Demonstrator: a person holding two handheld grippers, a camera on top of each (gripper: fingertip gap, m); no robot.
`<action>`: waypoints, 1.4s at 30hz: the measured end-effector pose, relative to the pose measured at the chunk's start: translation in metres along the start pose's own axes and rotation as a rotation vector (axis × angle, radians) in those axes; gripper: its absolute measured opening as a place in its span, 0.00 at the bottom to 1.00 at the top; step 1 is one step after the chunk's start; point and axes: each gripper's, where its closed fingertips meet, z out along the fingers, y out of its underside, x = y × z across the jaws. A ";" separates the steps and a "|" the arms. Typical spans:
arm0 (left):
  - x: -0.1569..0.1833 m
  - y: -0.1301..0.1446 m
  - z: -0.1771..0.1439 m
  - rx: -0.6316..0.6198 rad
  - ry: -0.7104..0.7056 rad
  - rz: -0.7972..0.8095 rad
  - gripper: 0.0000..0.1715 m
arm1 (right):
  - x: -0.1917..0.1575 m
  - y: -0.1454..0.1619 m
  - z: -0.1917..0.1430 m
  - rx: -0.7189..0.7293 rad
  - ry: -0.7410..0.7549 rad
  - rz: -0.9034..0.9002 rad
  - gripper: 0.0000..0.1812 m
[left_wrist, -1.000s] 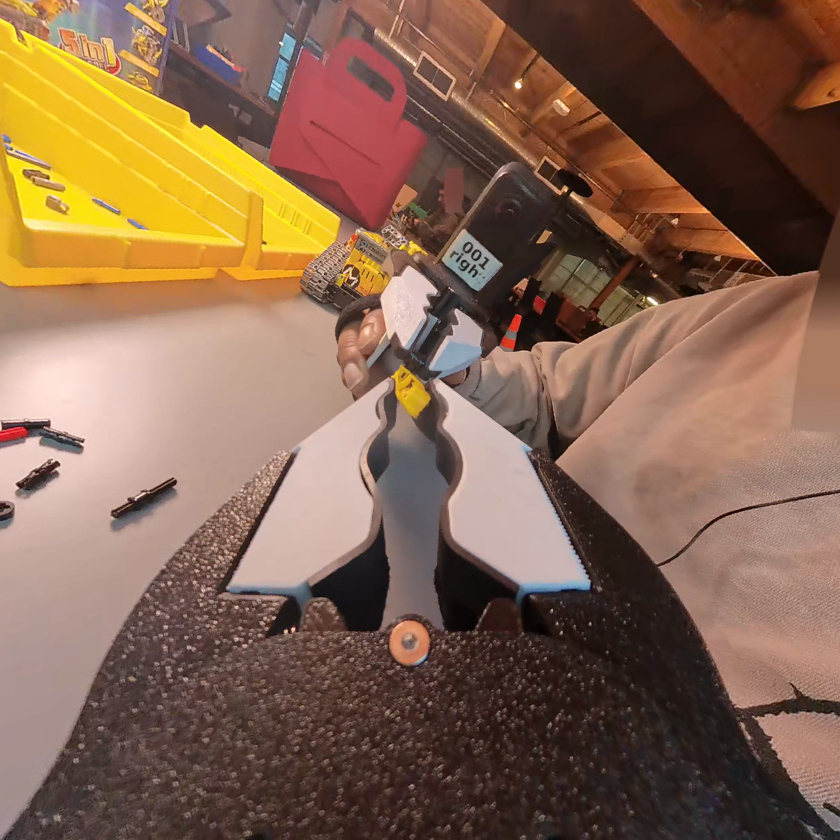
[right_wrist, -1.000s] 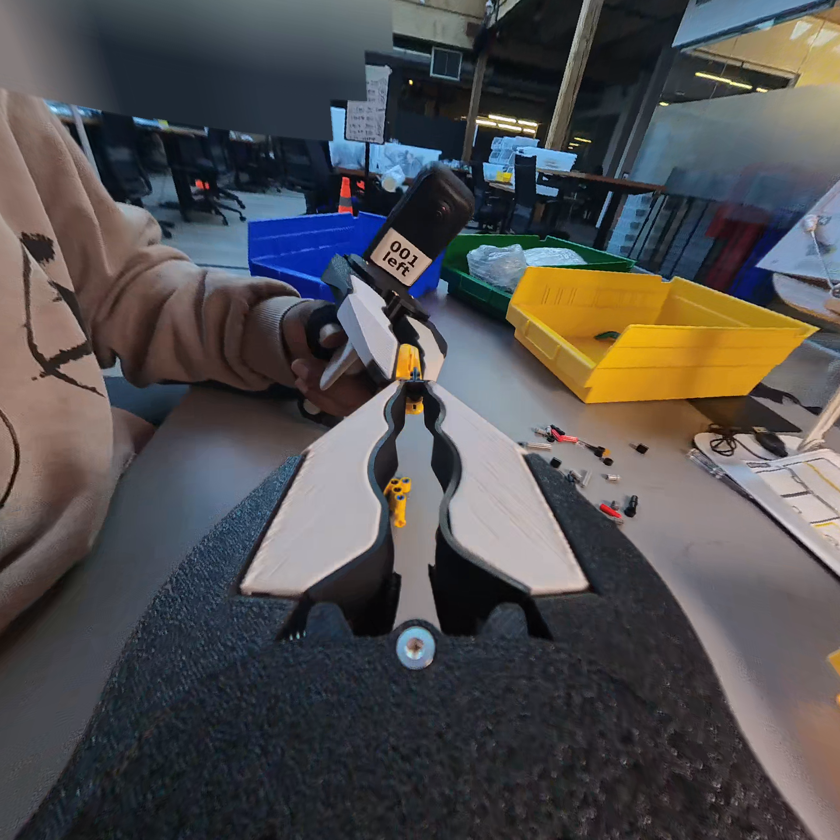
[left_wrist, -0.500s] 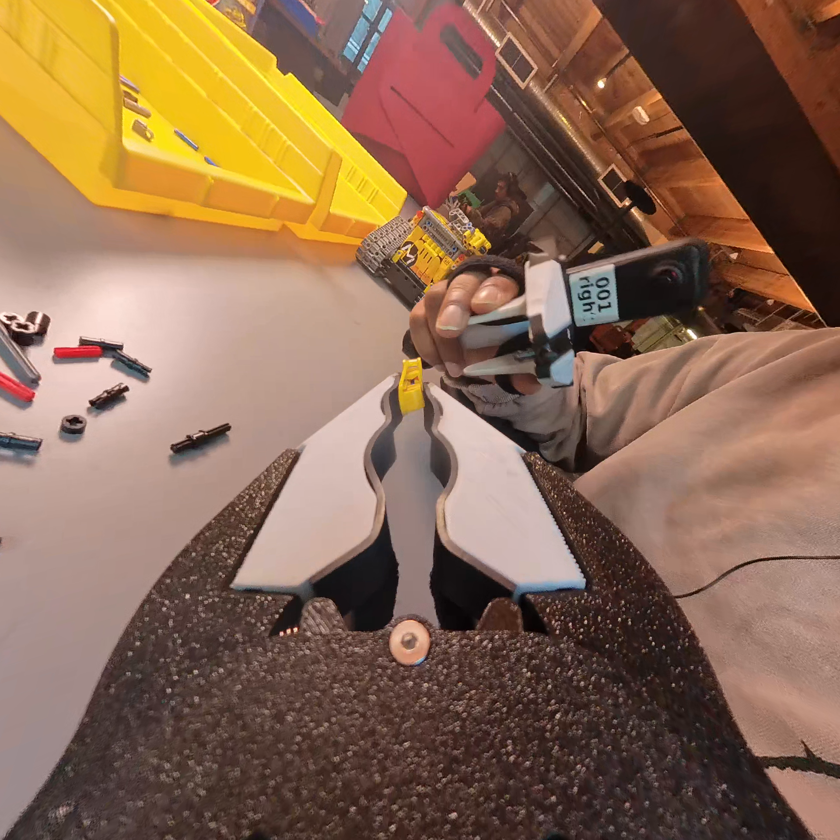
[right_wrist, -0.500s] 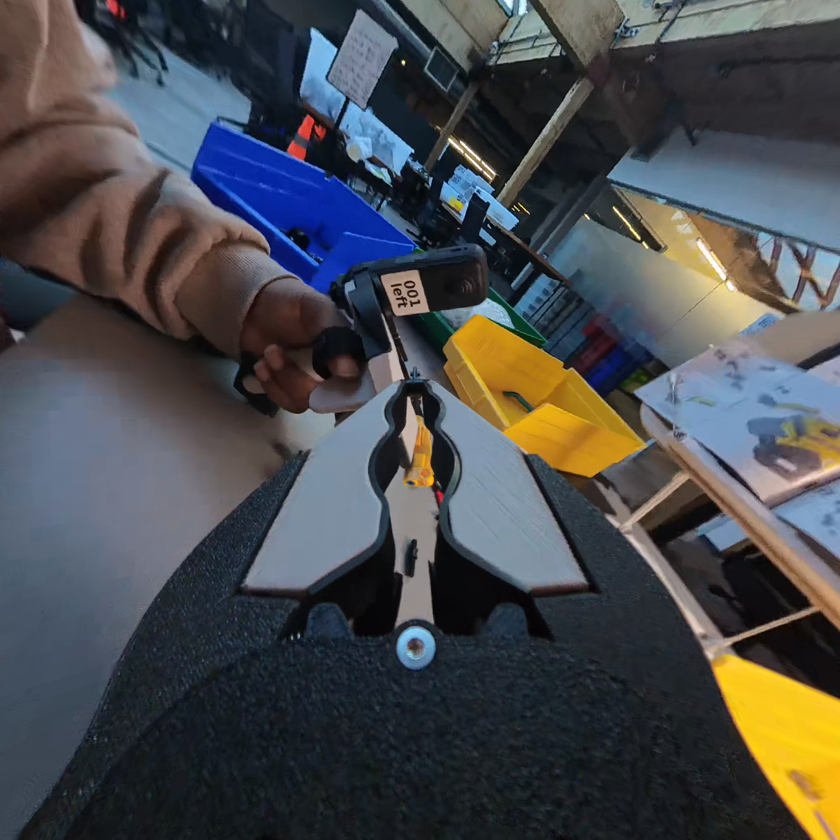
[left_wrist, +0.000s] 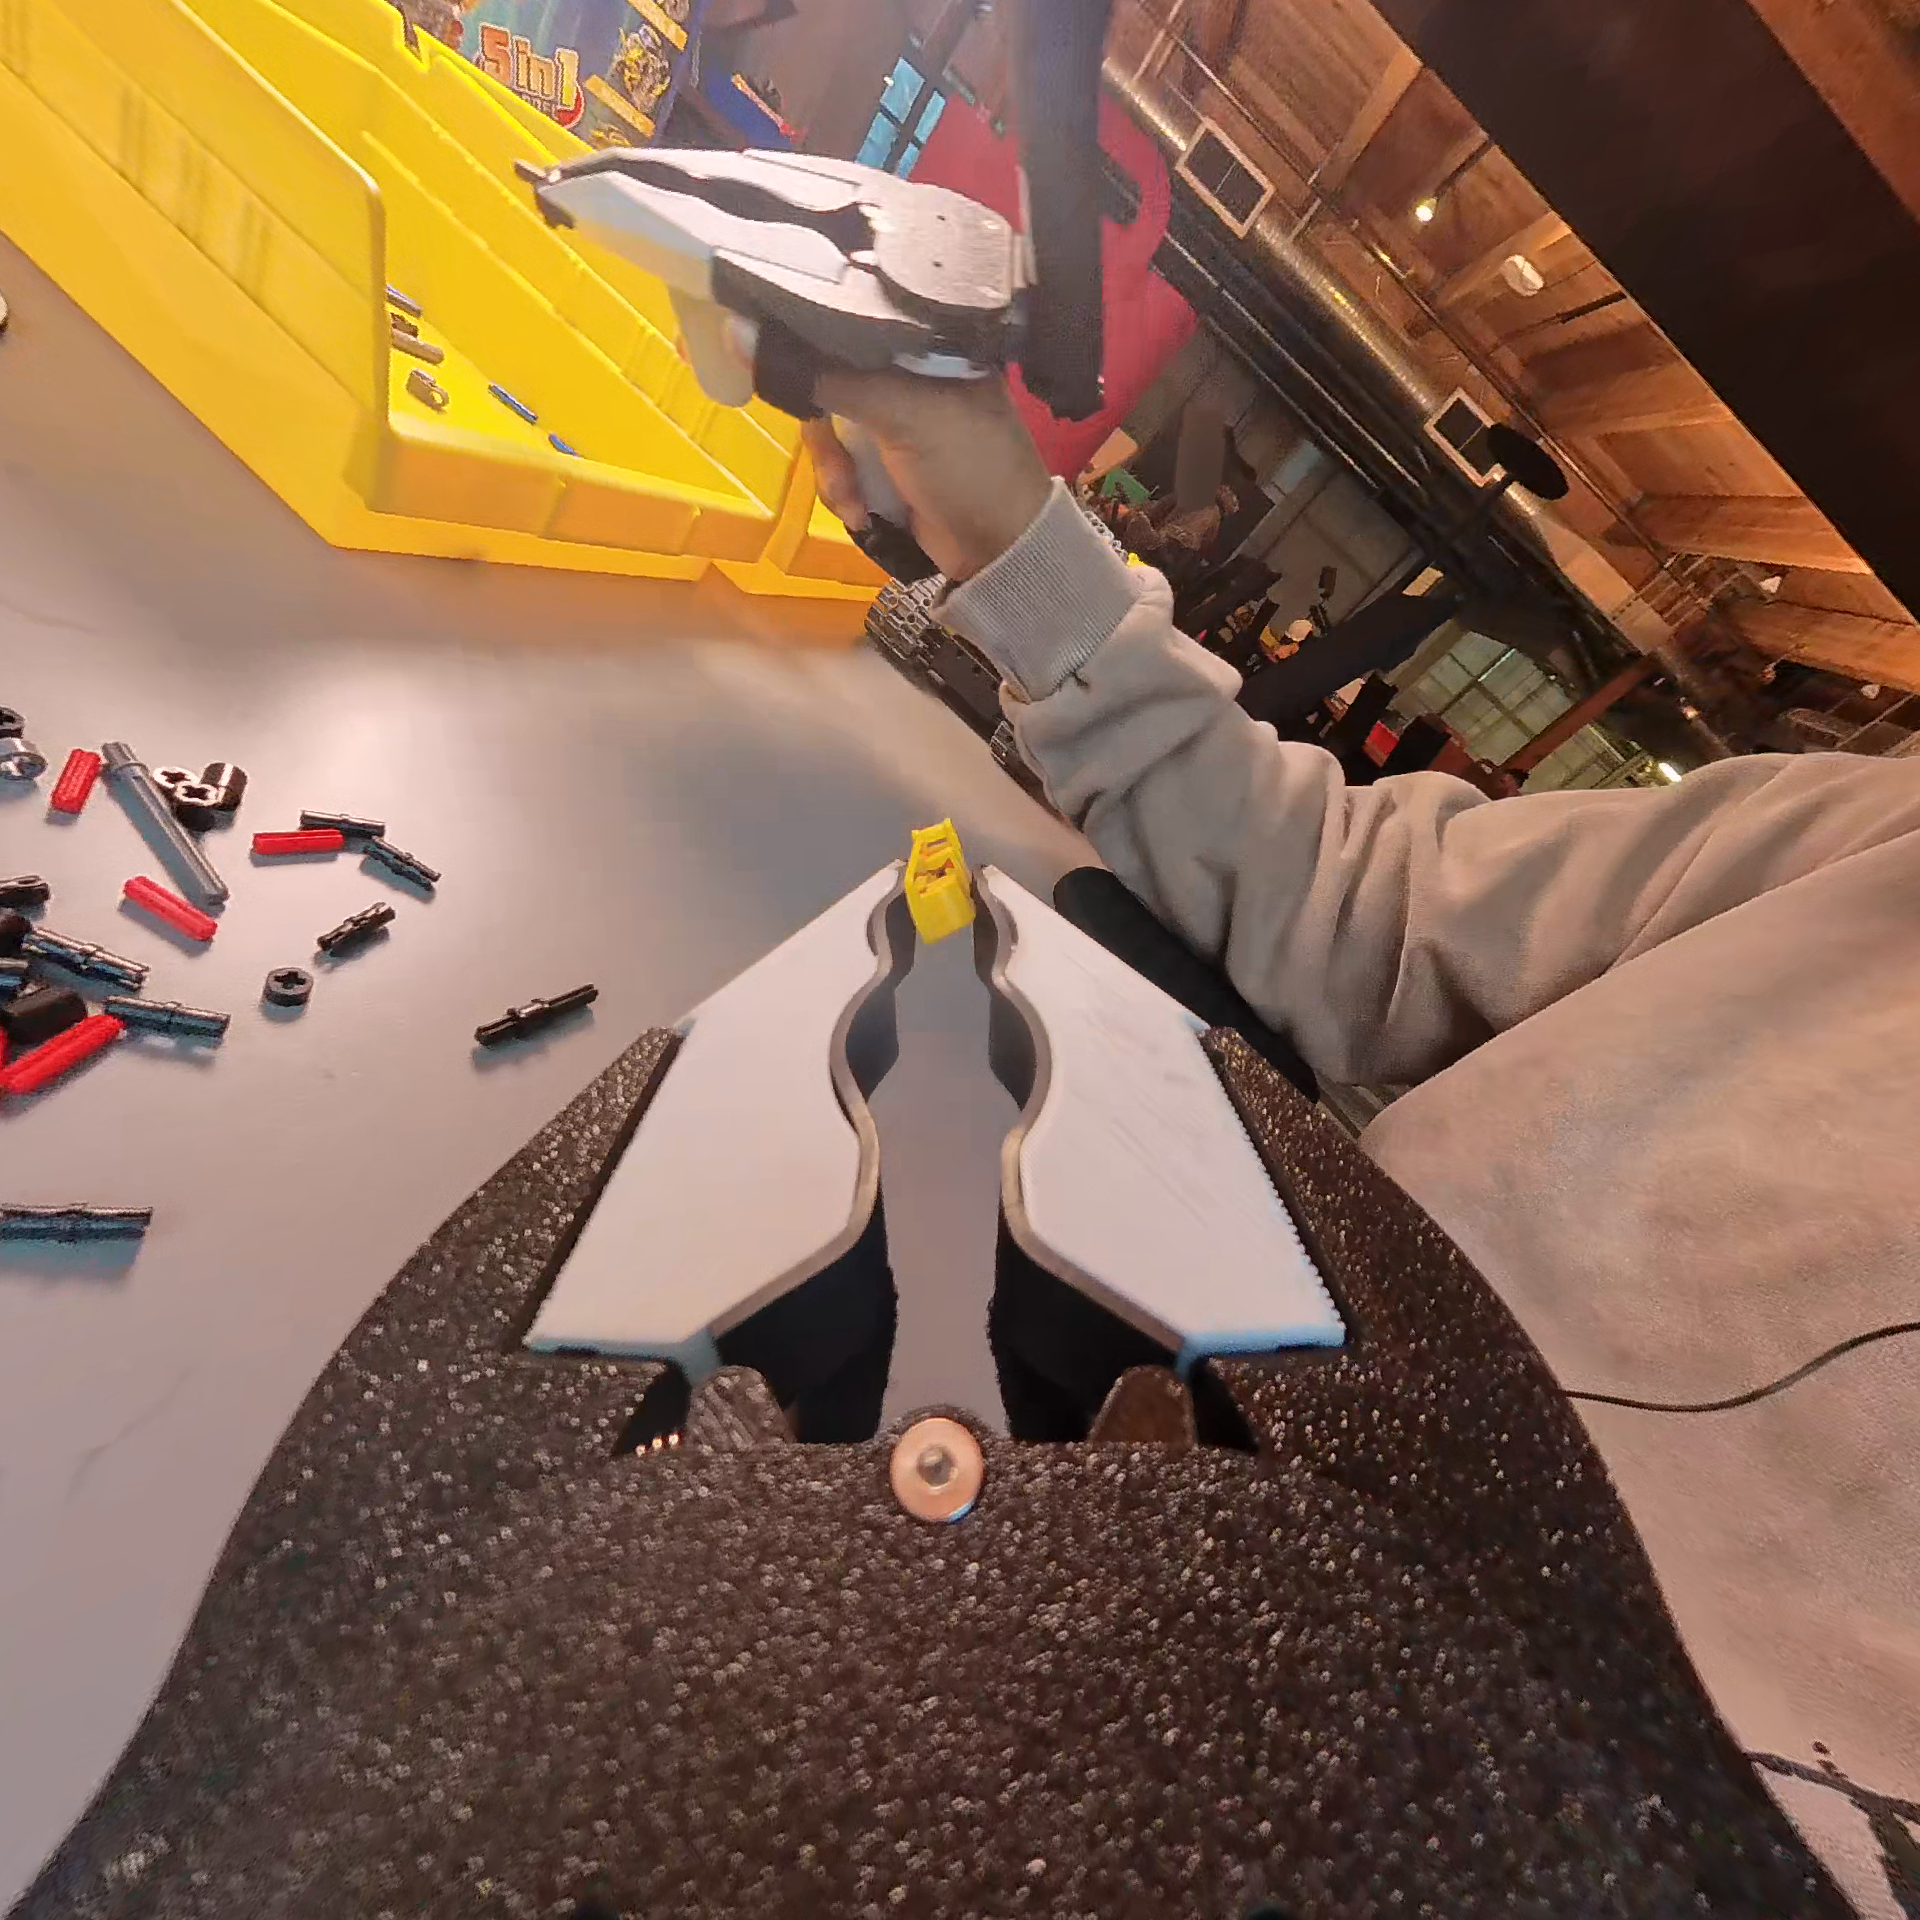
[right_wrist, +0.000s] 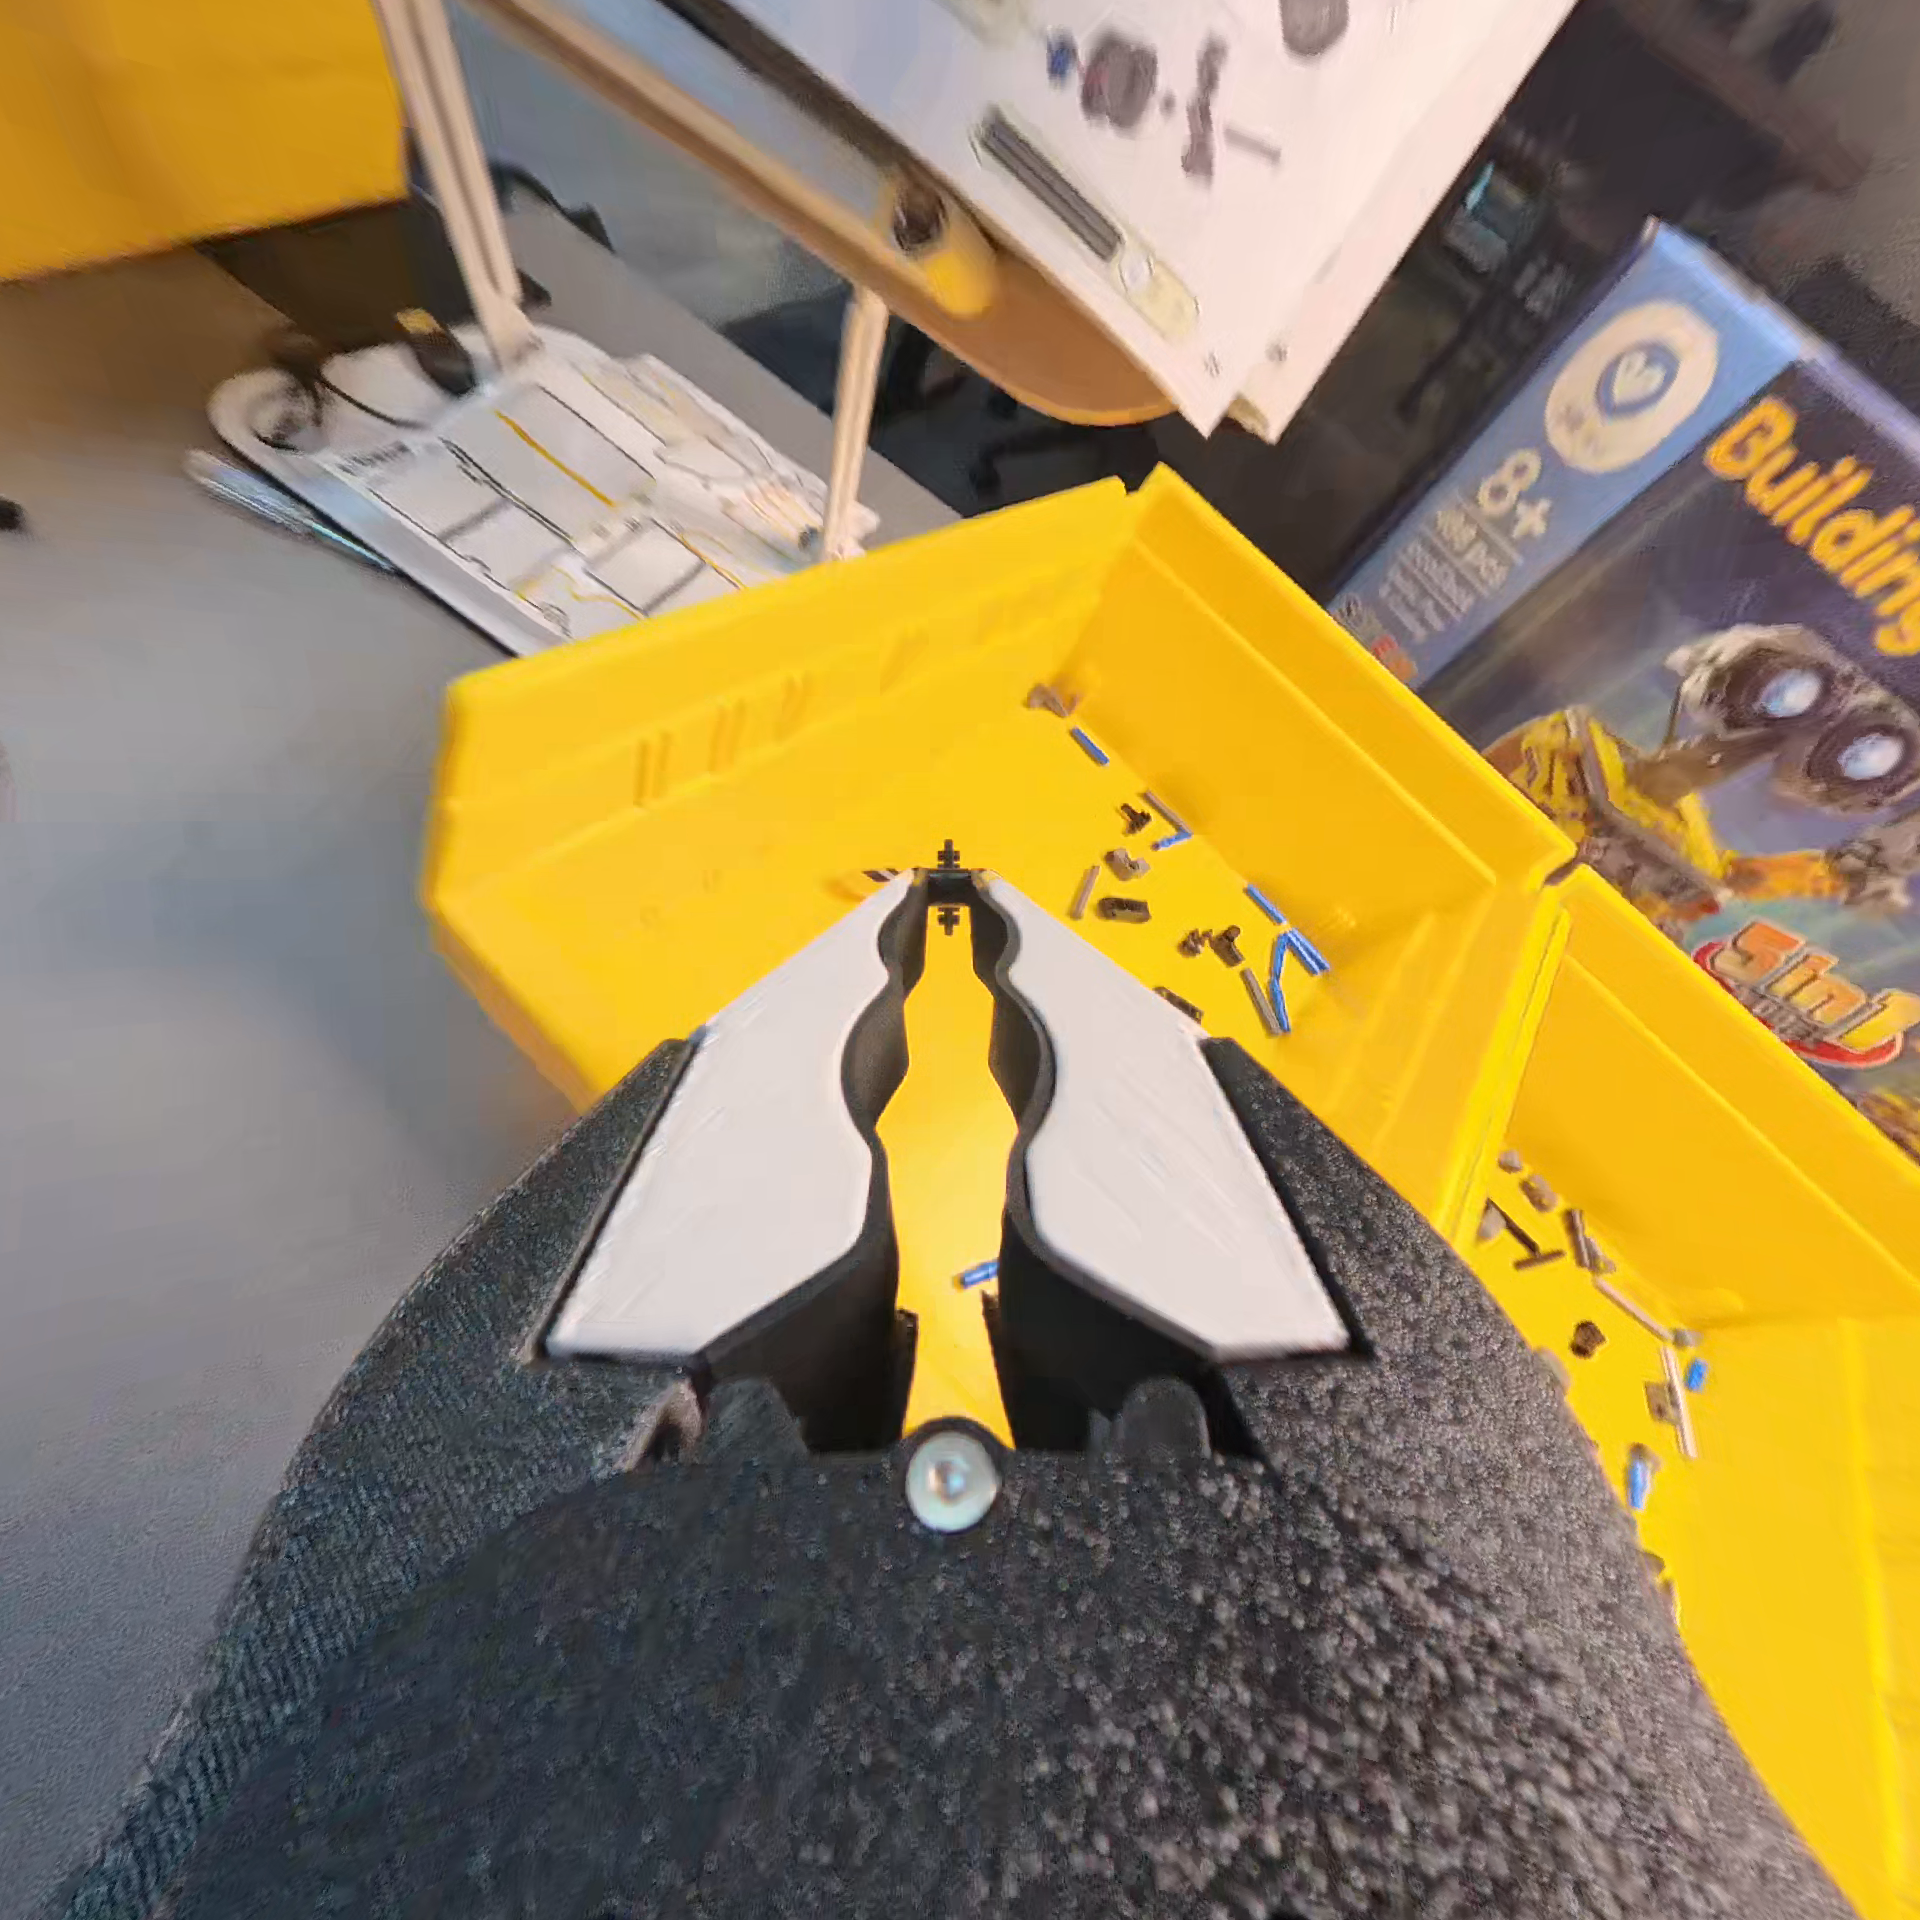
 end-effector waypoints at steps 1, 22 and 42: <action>-0.001 0.000 -0.002 0.006 -0.002 -0.002 0.06 | 0.008 0.009 0.012 -0.044 0.021 0.025 0.03; 0.030 -0.010 -0.008 0.079 0.140 0.117 0.05 | -0.231 -0.050 -0.159 0.411 -1.072 0.232 0.15; 0.052 -0.005 -0.003 0.068 0.146 0.344 0.05 | -0.265 -0.052 -0.192 0.419 -1.435 0.451 0.04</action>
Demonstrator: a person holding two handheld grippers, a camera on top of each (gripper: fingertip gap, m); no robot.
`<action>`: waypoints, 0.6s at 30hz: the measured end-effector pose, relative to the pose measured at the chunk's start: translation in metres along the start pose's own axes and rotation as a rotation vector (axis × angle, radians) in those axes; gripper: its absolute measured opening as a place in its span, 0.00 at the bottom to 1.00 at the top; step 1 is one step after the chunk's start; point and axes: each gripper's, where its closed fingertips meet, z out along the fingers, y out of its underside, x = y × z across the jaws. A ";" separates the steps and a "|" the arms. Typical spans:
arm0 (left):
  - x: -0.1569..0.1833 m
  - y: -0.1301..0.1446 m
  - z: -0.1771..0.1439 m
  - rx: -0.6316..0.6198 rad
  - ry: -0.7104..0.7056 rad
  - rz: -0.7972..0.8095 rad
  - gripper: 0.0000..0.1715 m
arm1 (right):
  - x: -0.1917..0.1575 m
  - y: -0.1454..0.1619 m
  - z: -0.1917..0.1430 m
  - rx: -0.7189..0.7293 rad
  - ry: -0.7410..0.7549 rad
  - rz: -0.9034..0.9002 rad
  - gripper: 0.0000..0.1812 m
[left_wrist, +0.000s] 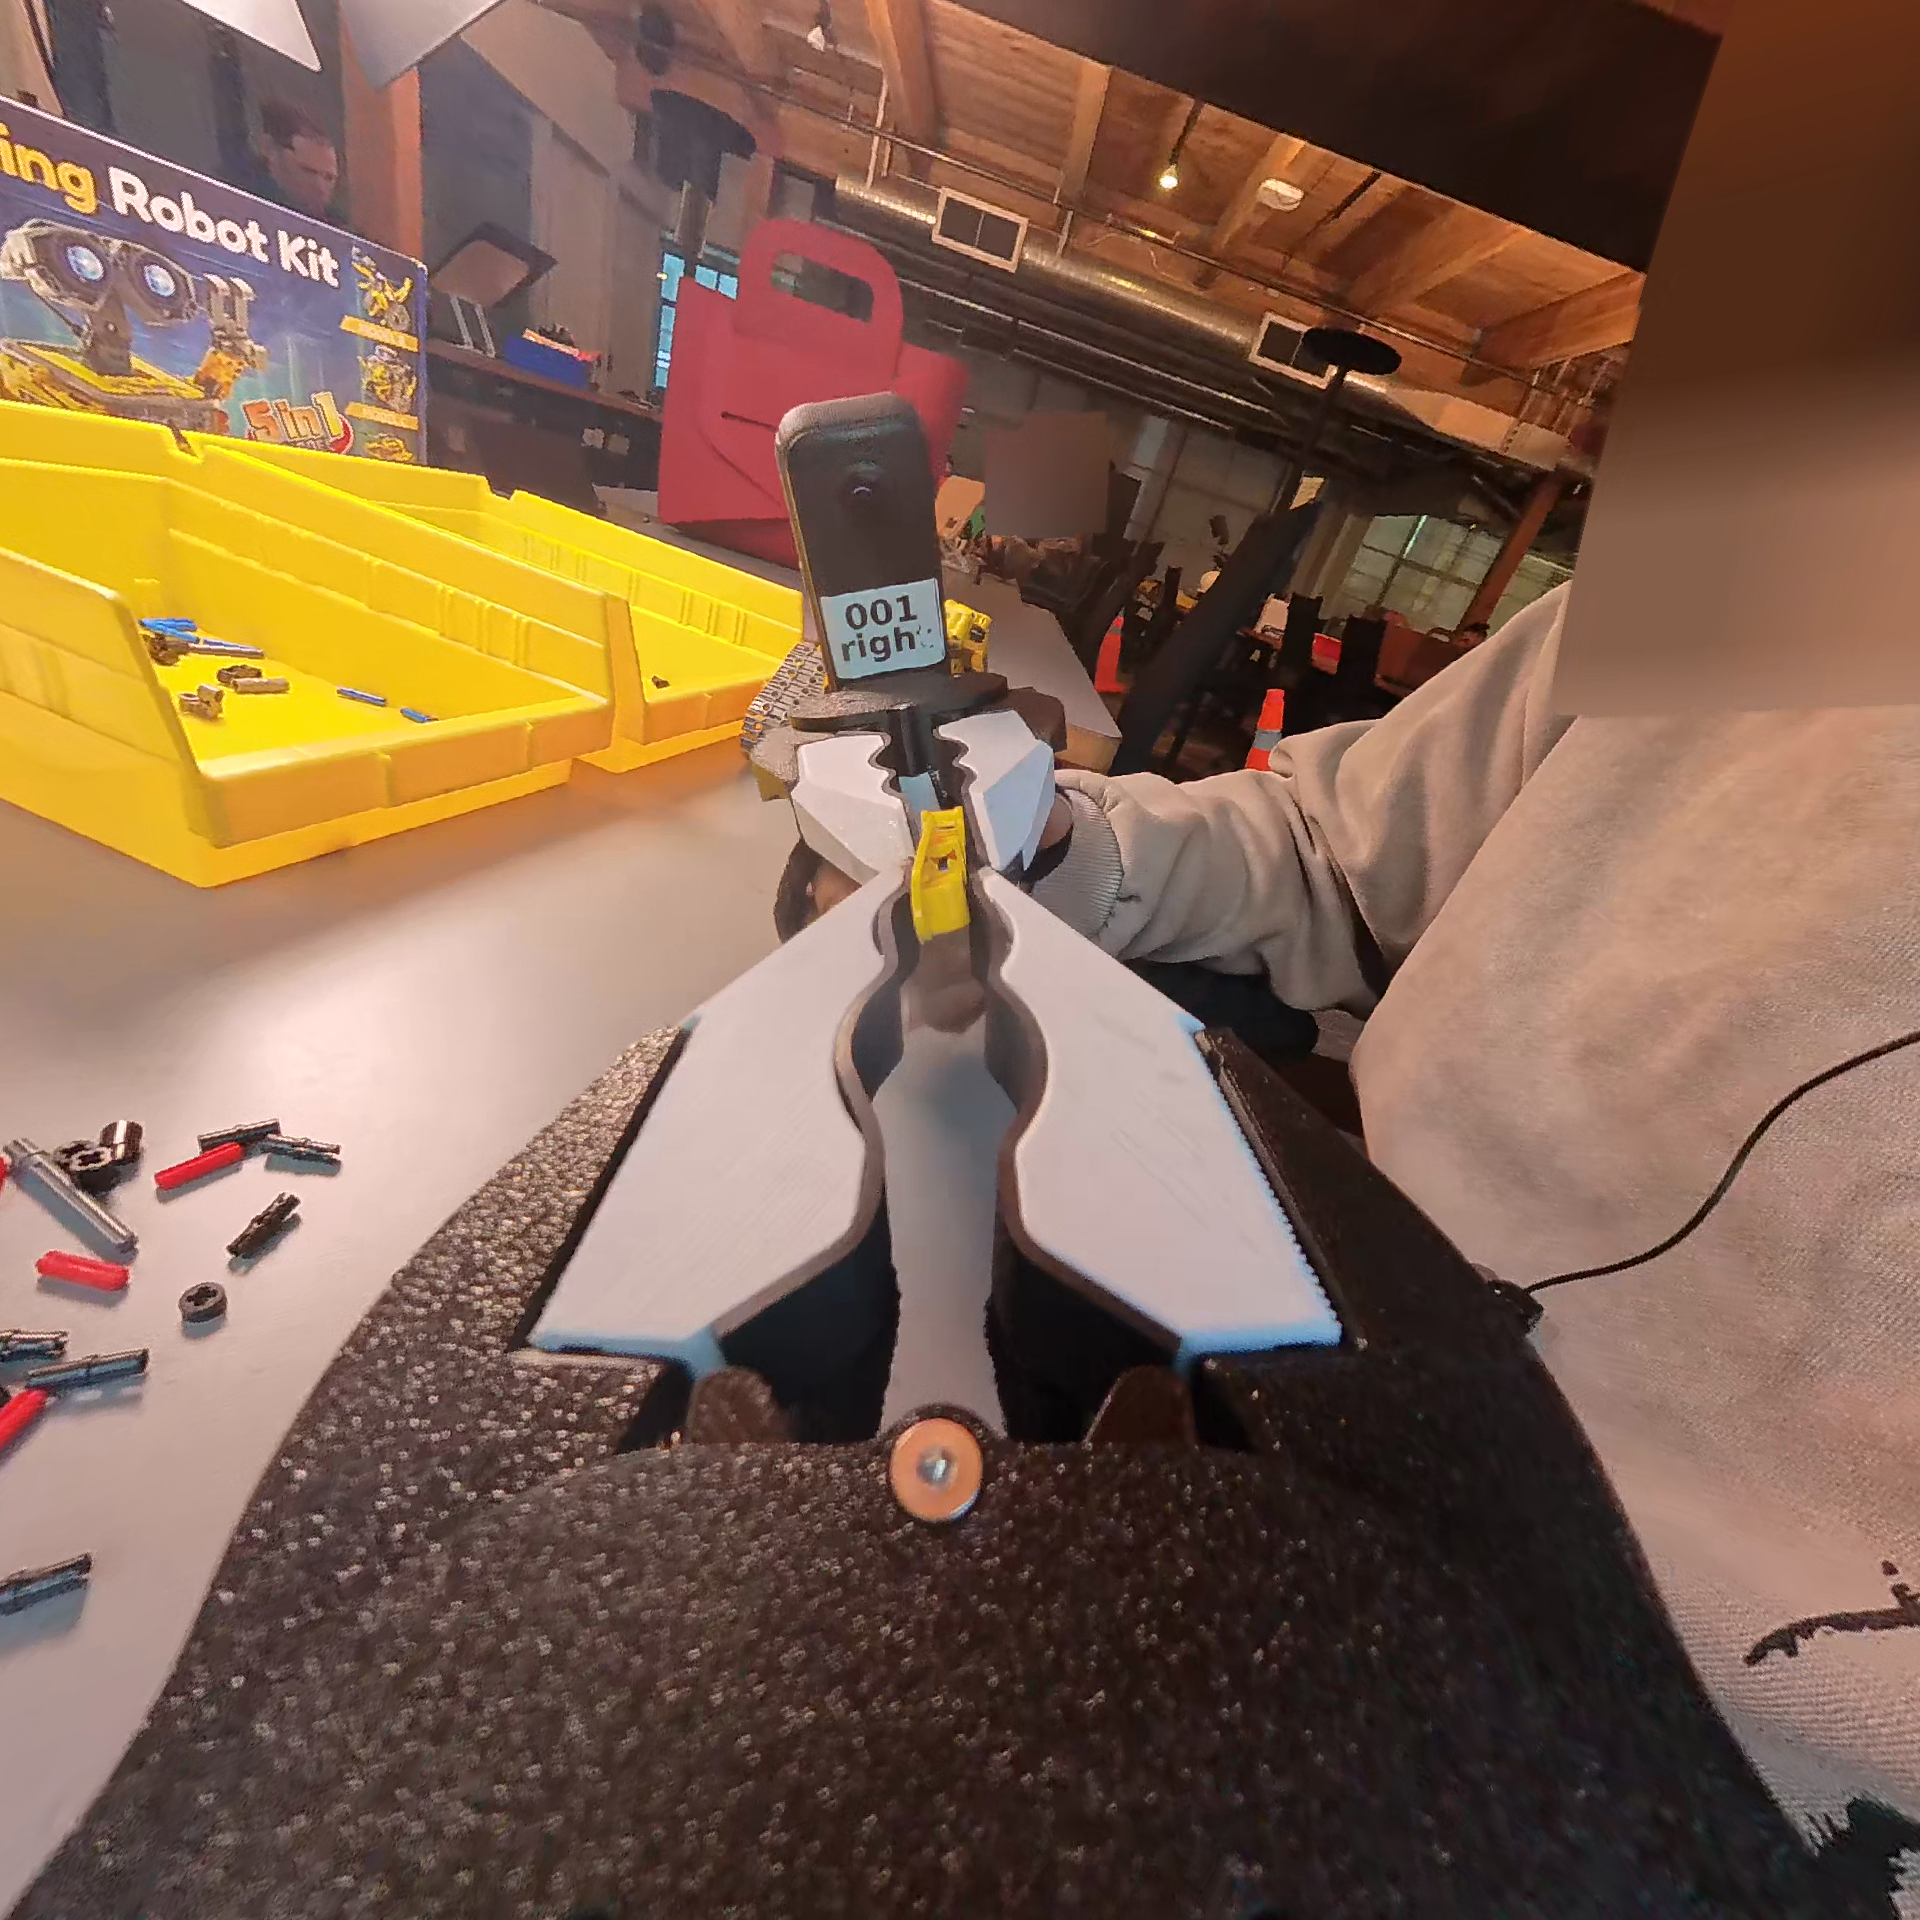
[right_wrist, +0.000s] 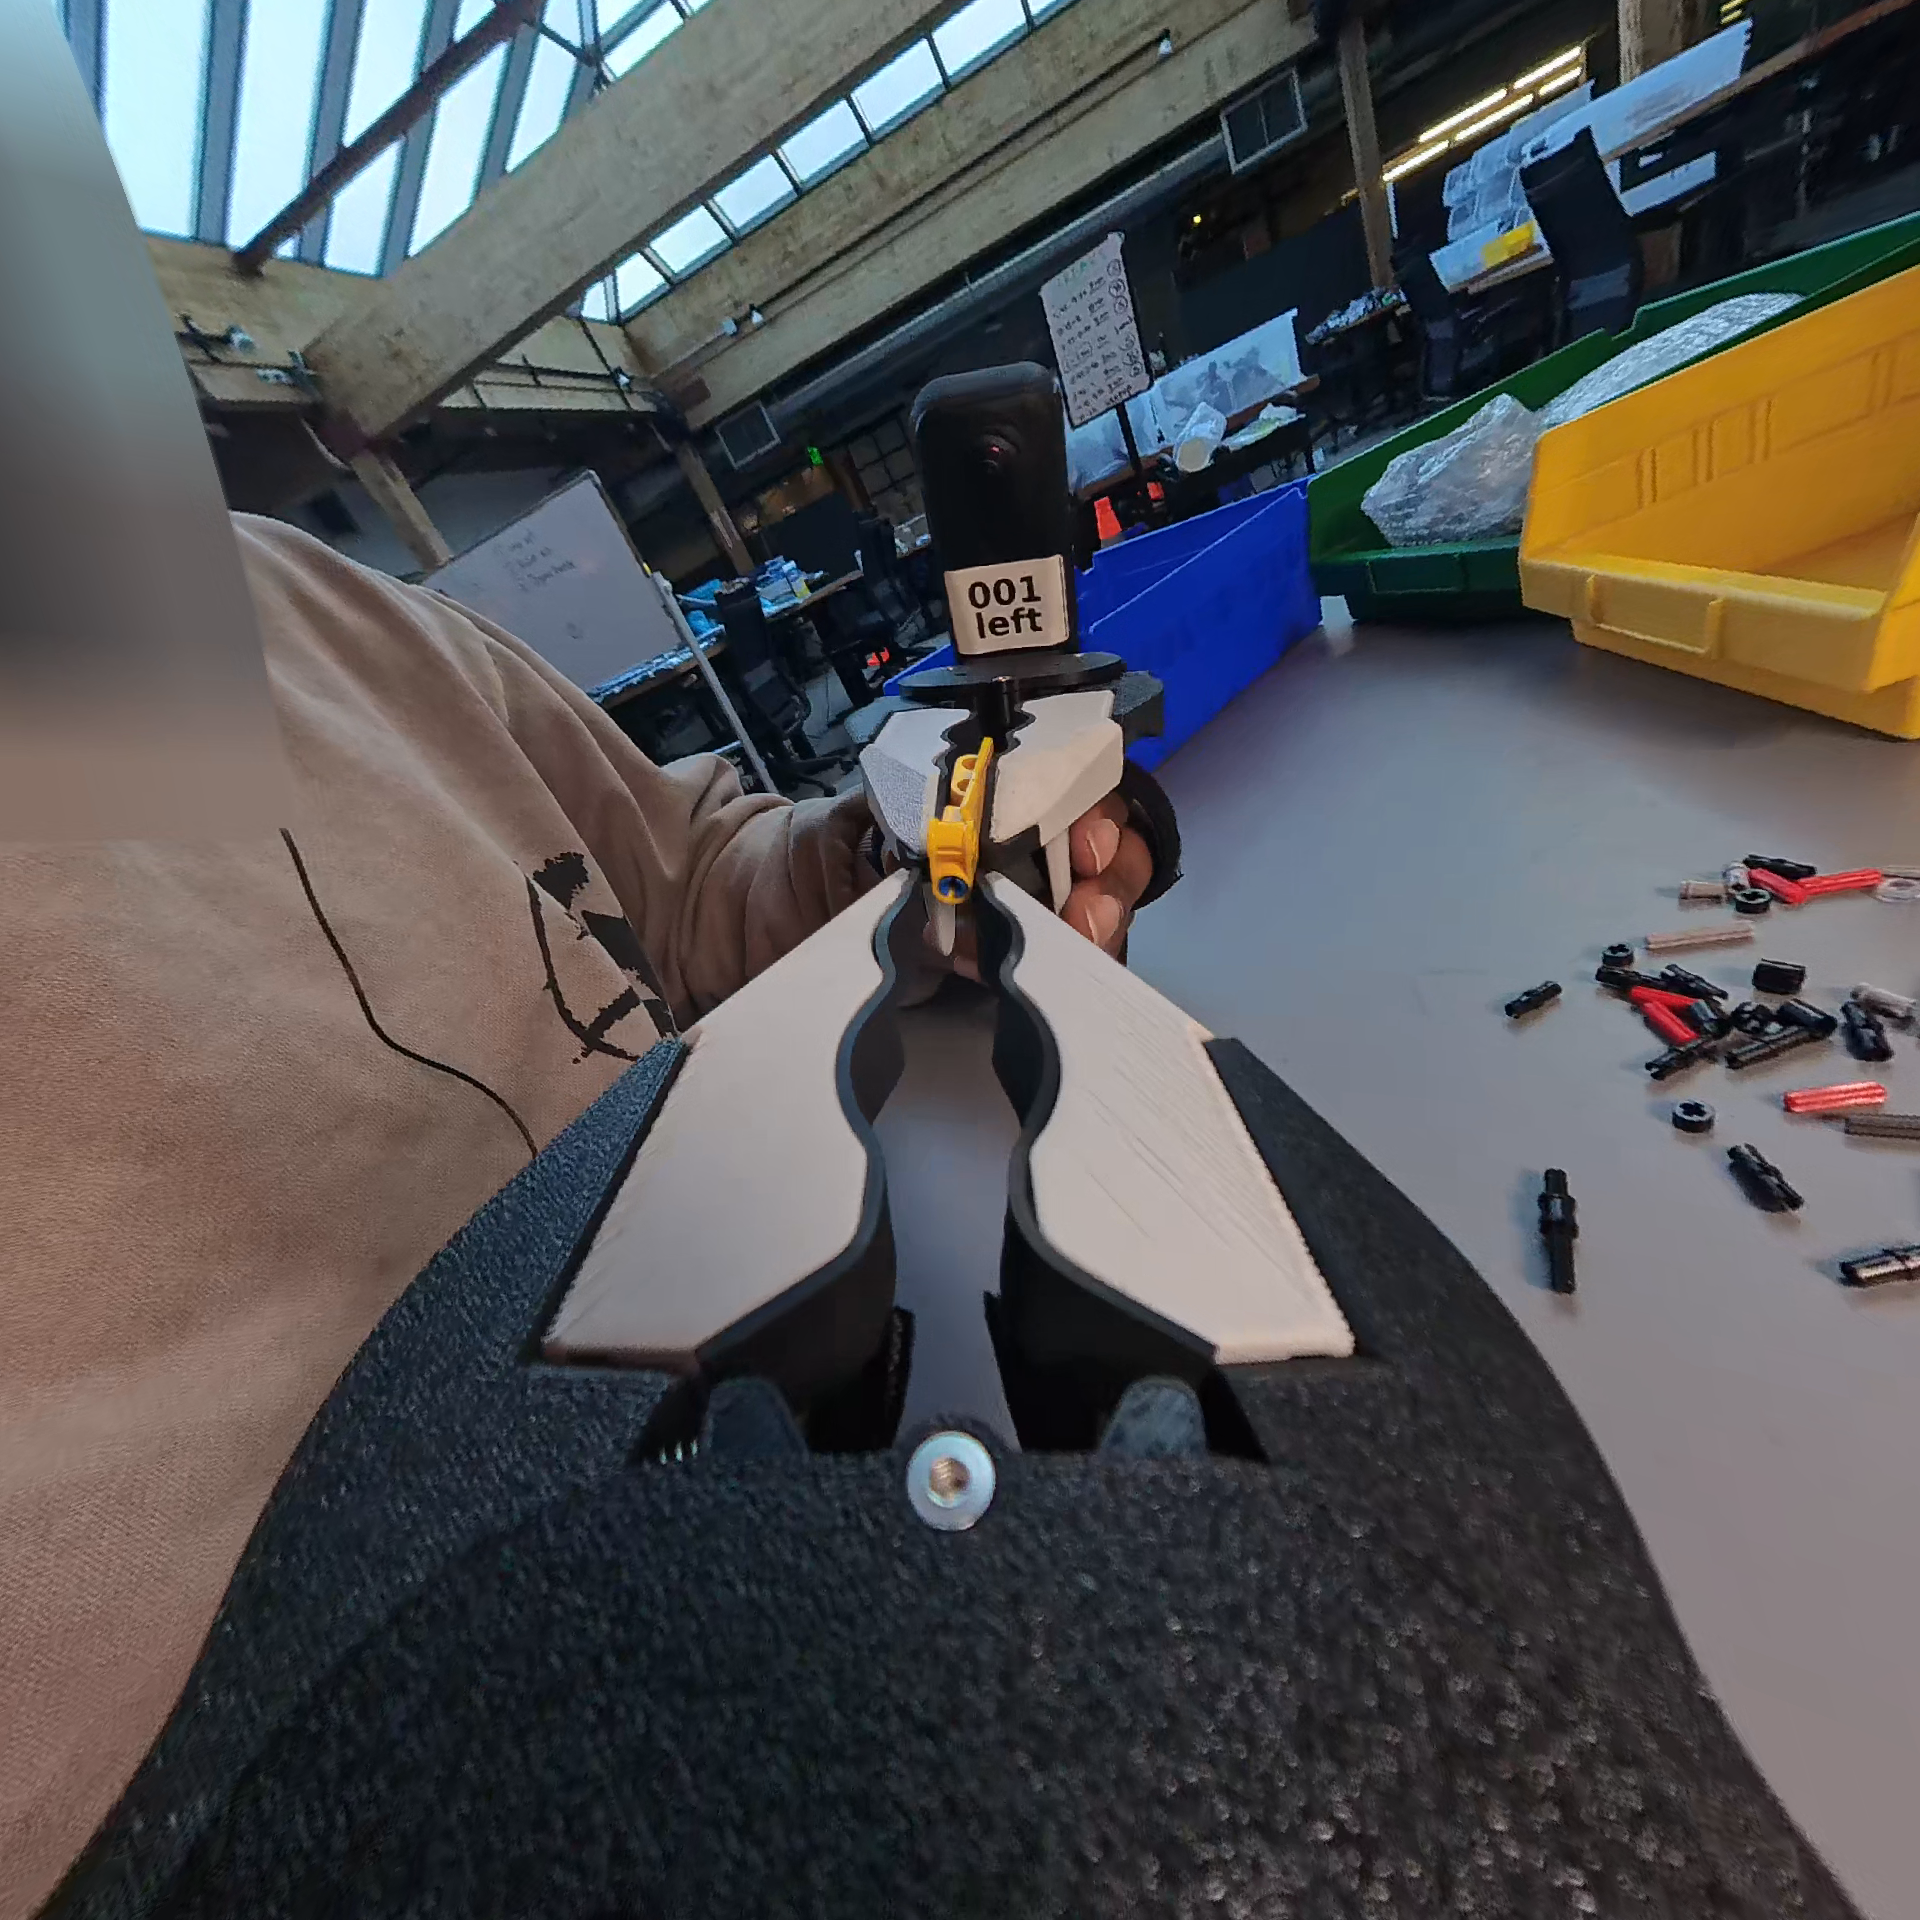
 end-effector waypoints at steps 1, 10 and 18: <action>-0.001 0.001 0.000 -0.006 -0.009 0.007 0.05 | 0.002 0.001 0.000 -0.008 0.009 -0.004 0.04; -0.004 0.002 -0.001 -0.016 -0.034 0.026 0.05 | 0.008 0.000 -0.002 -0.011 0.061 -0.029 0.07; -0.005 0.007 0.001 -0.042 -0.045 0.041 0.05 | 0.008 -0.002 -0.004 -0.012 0.081 -0.061 0.03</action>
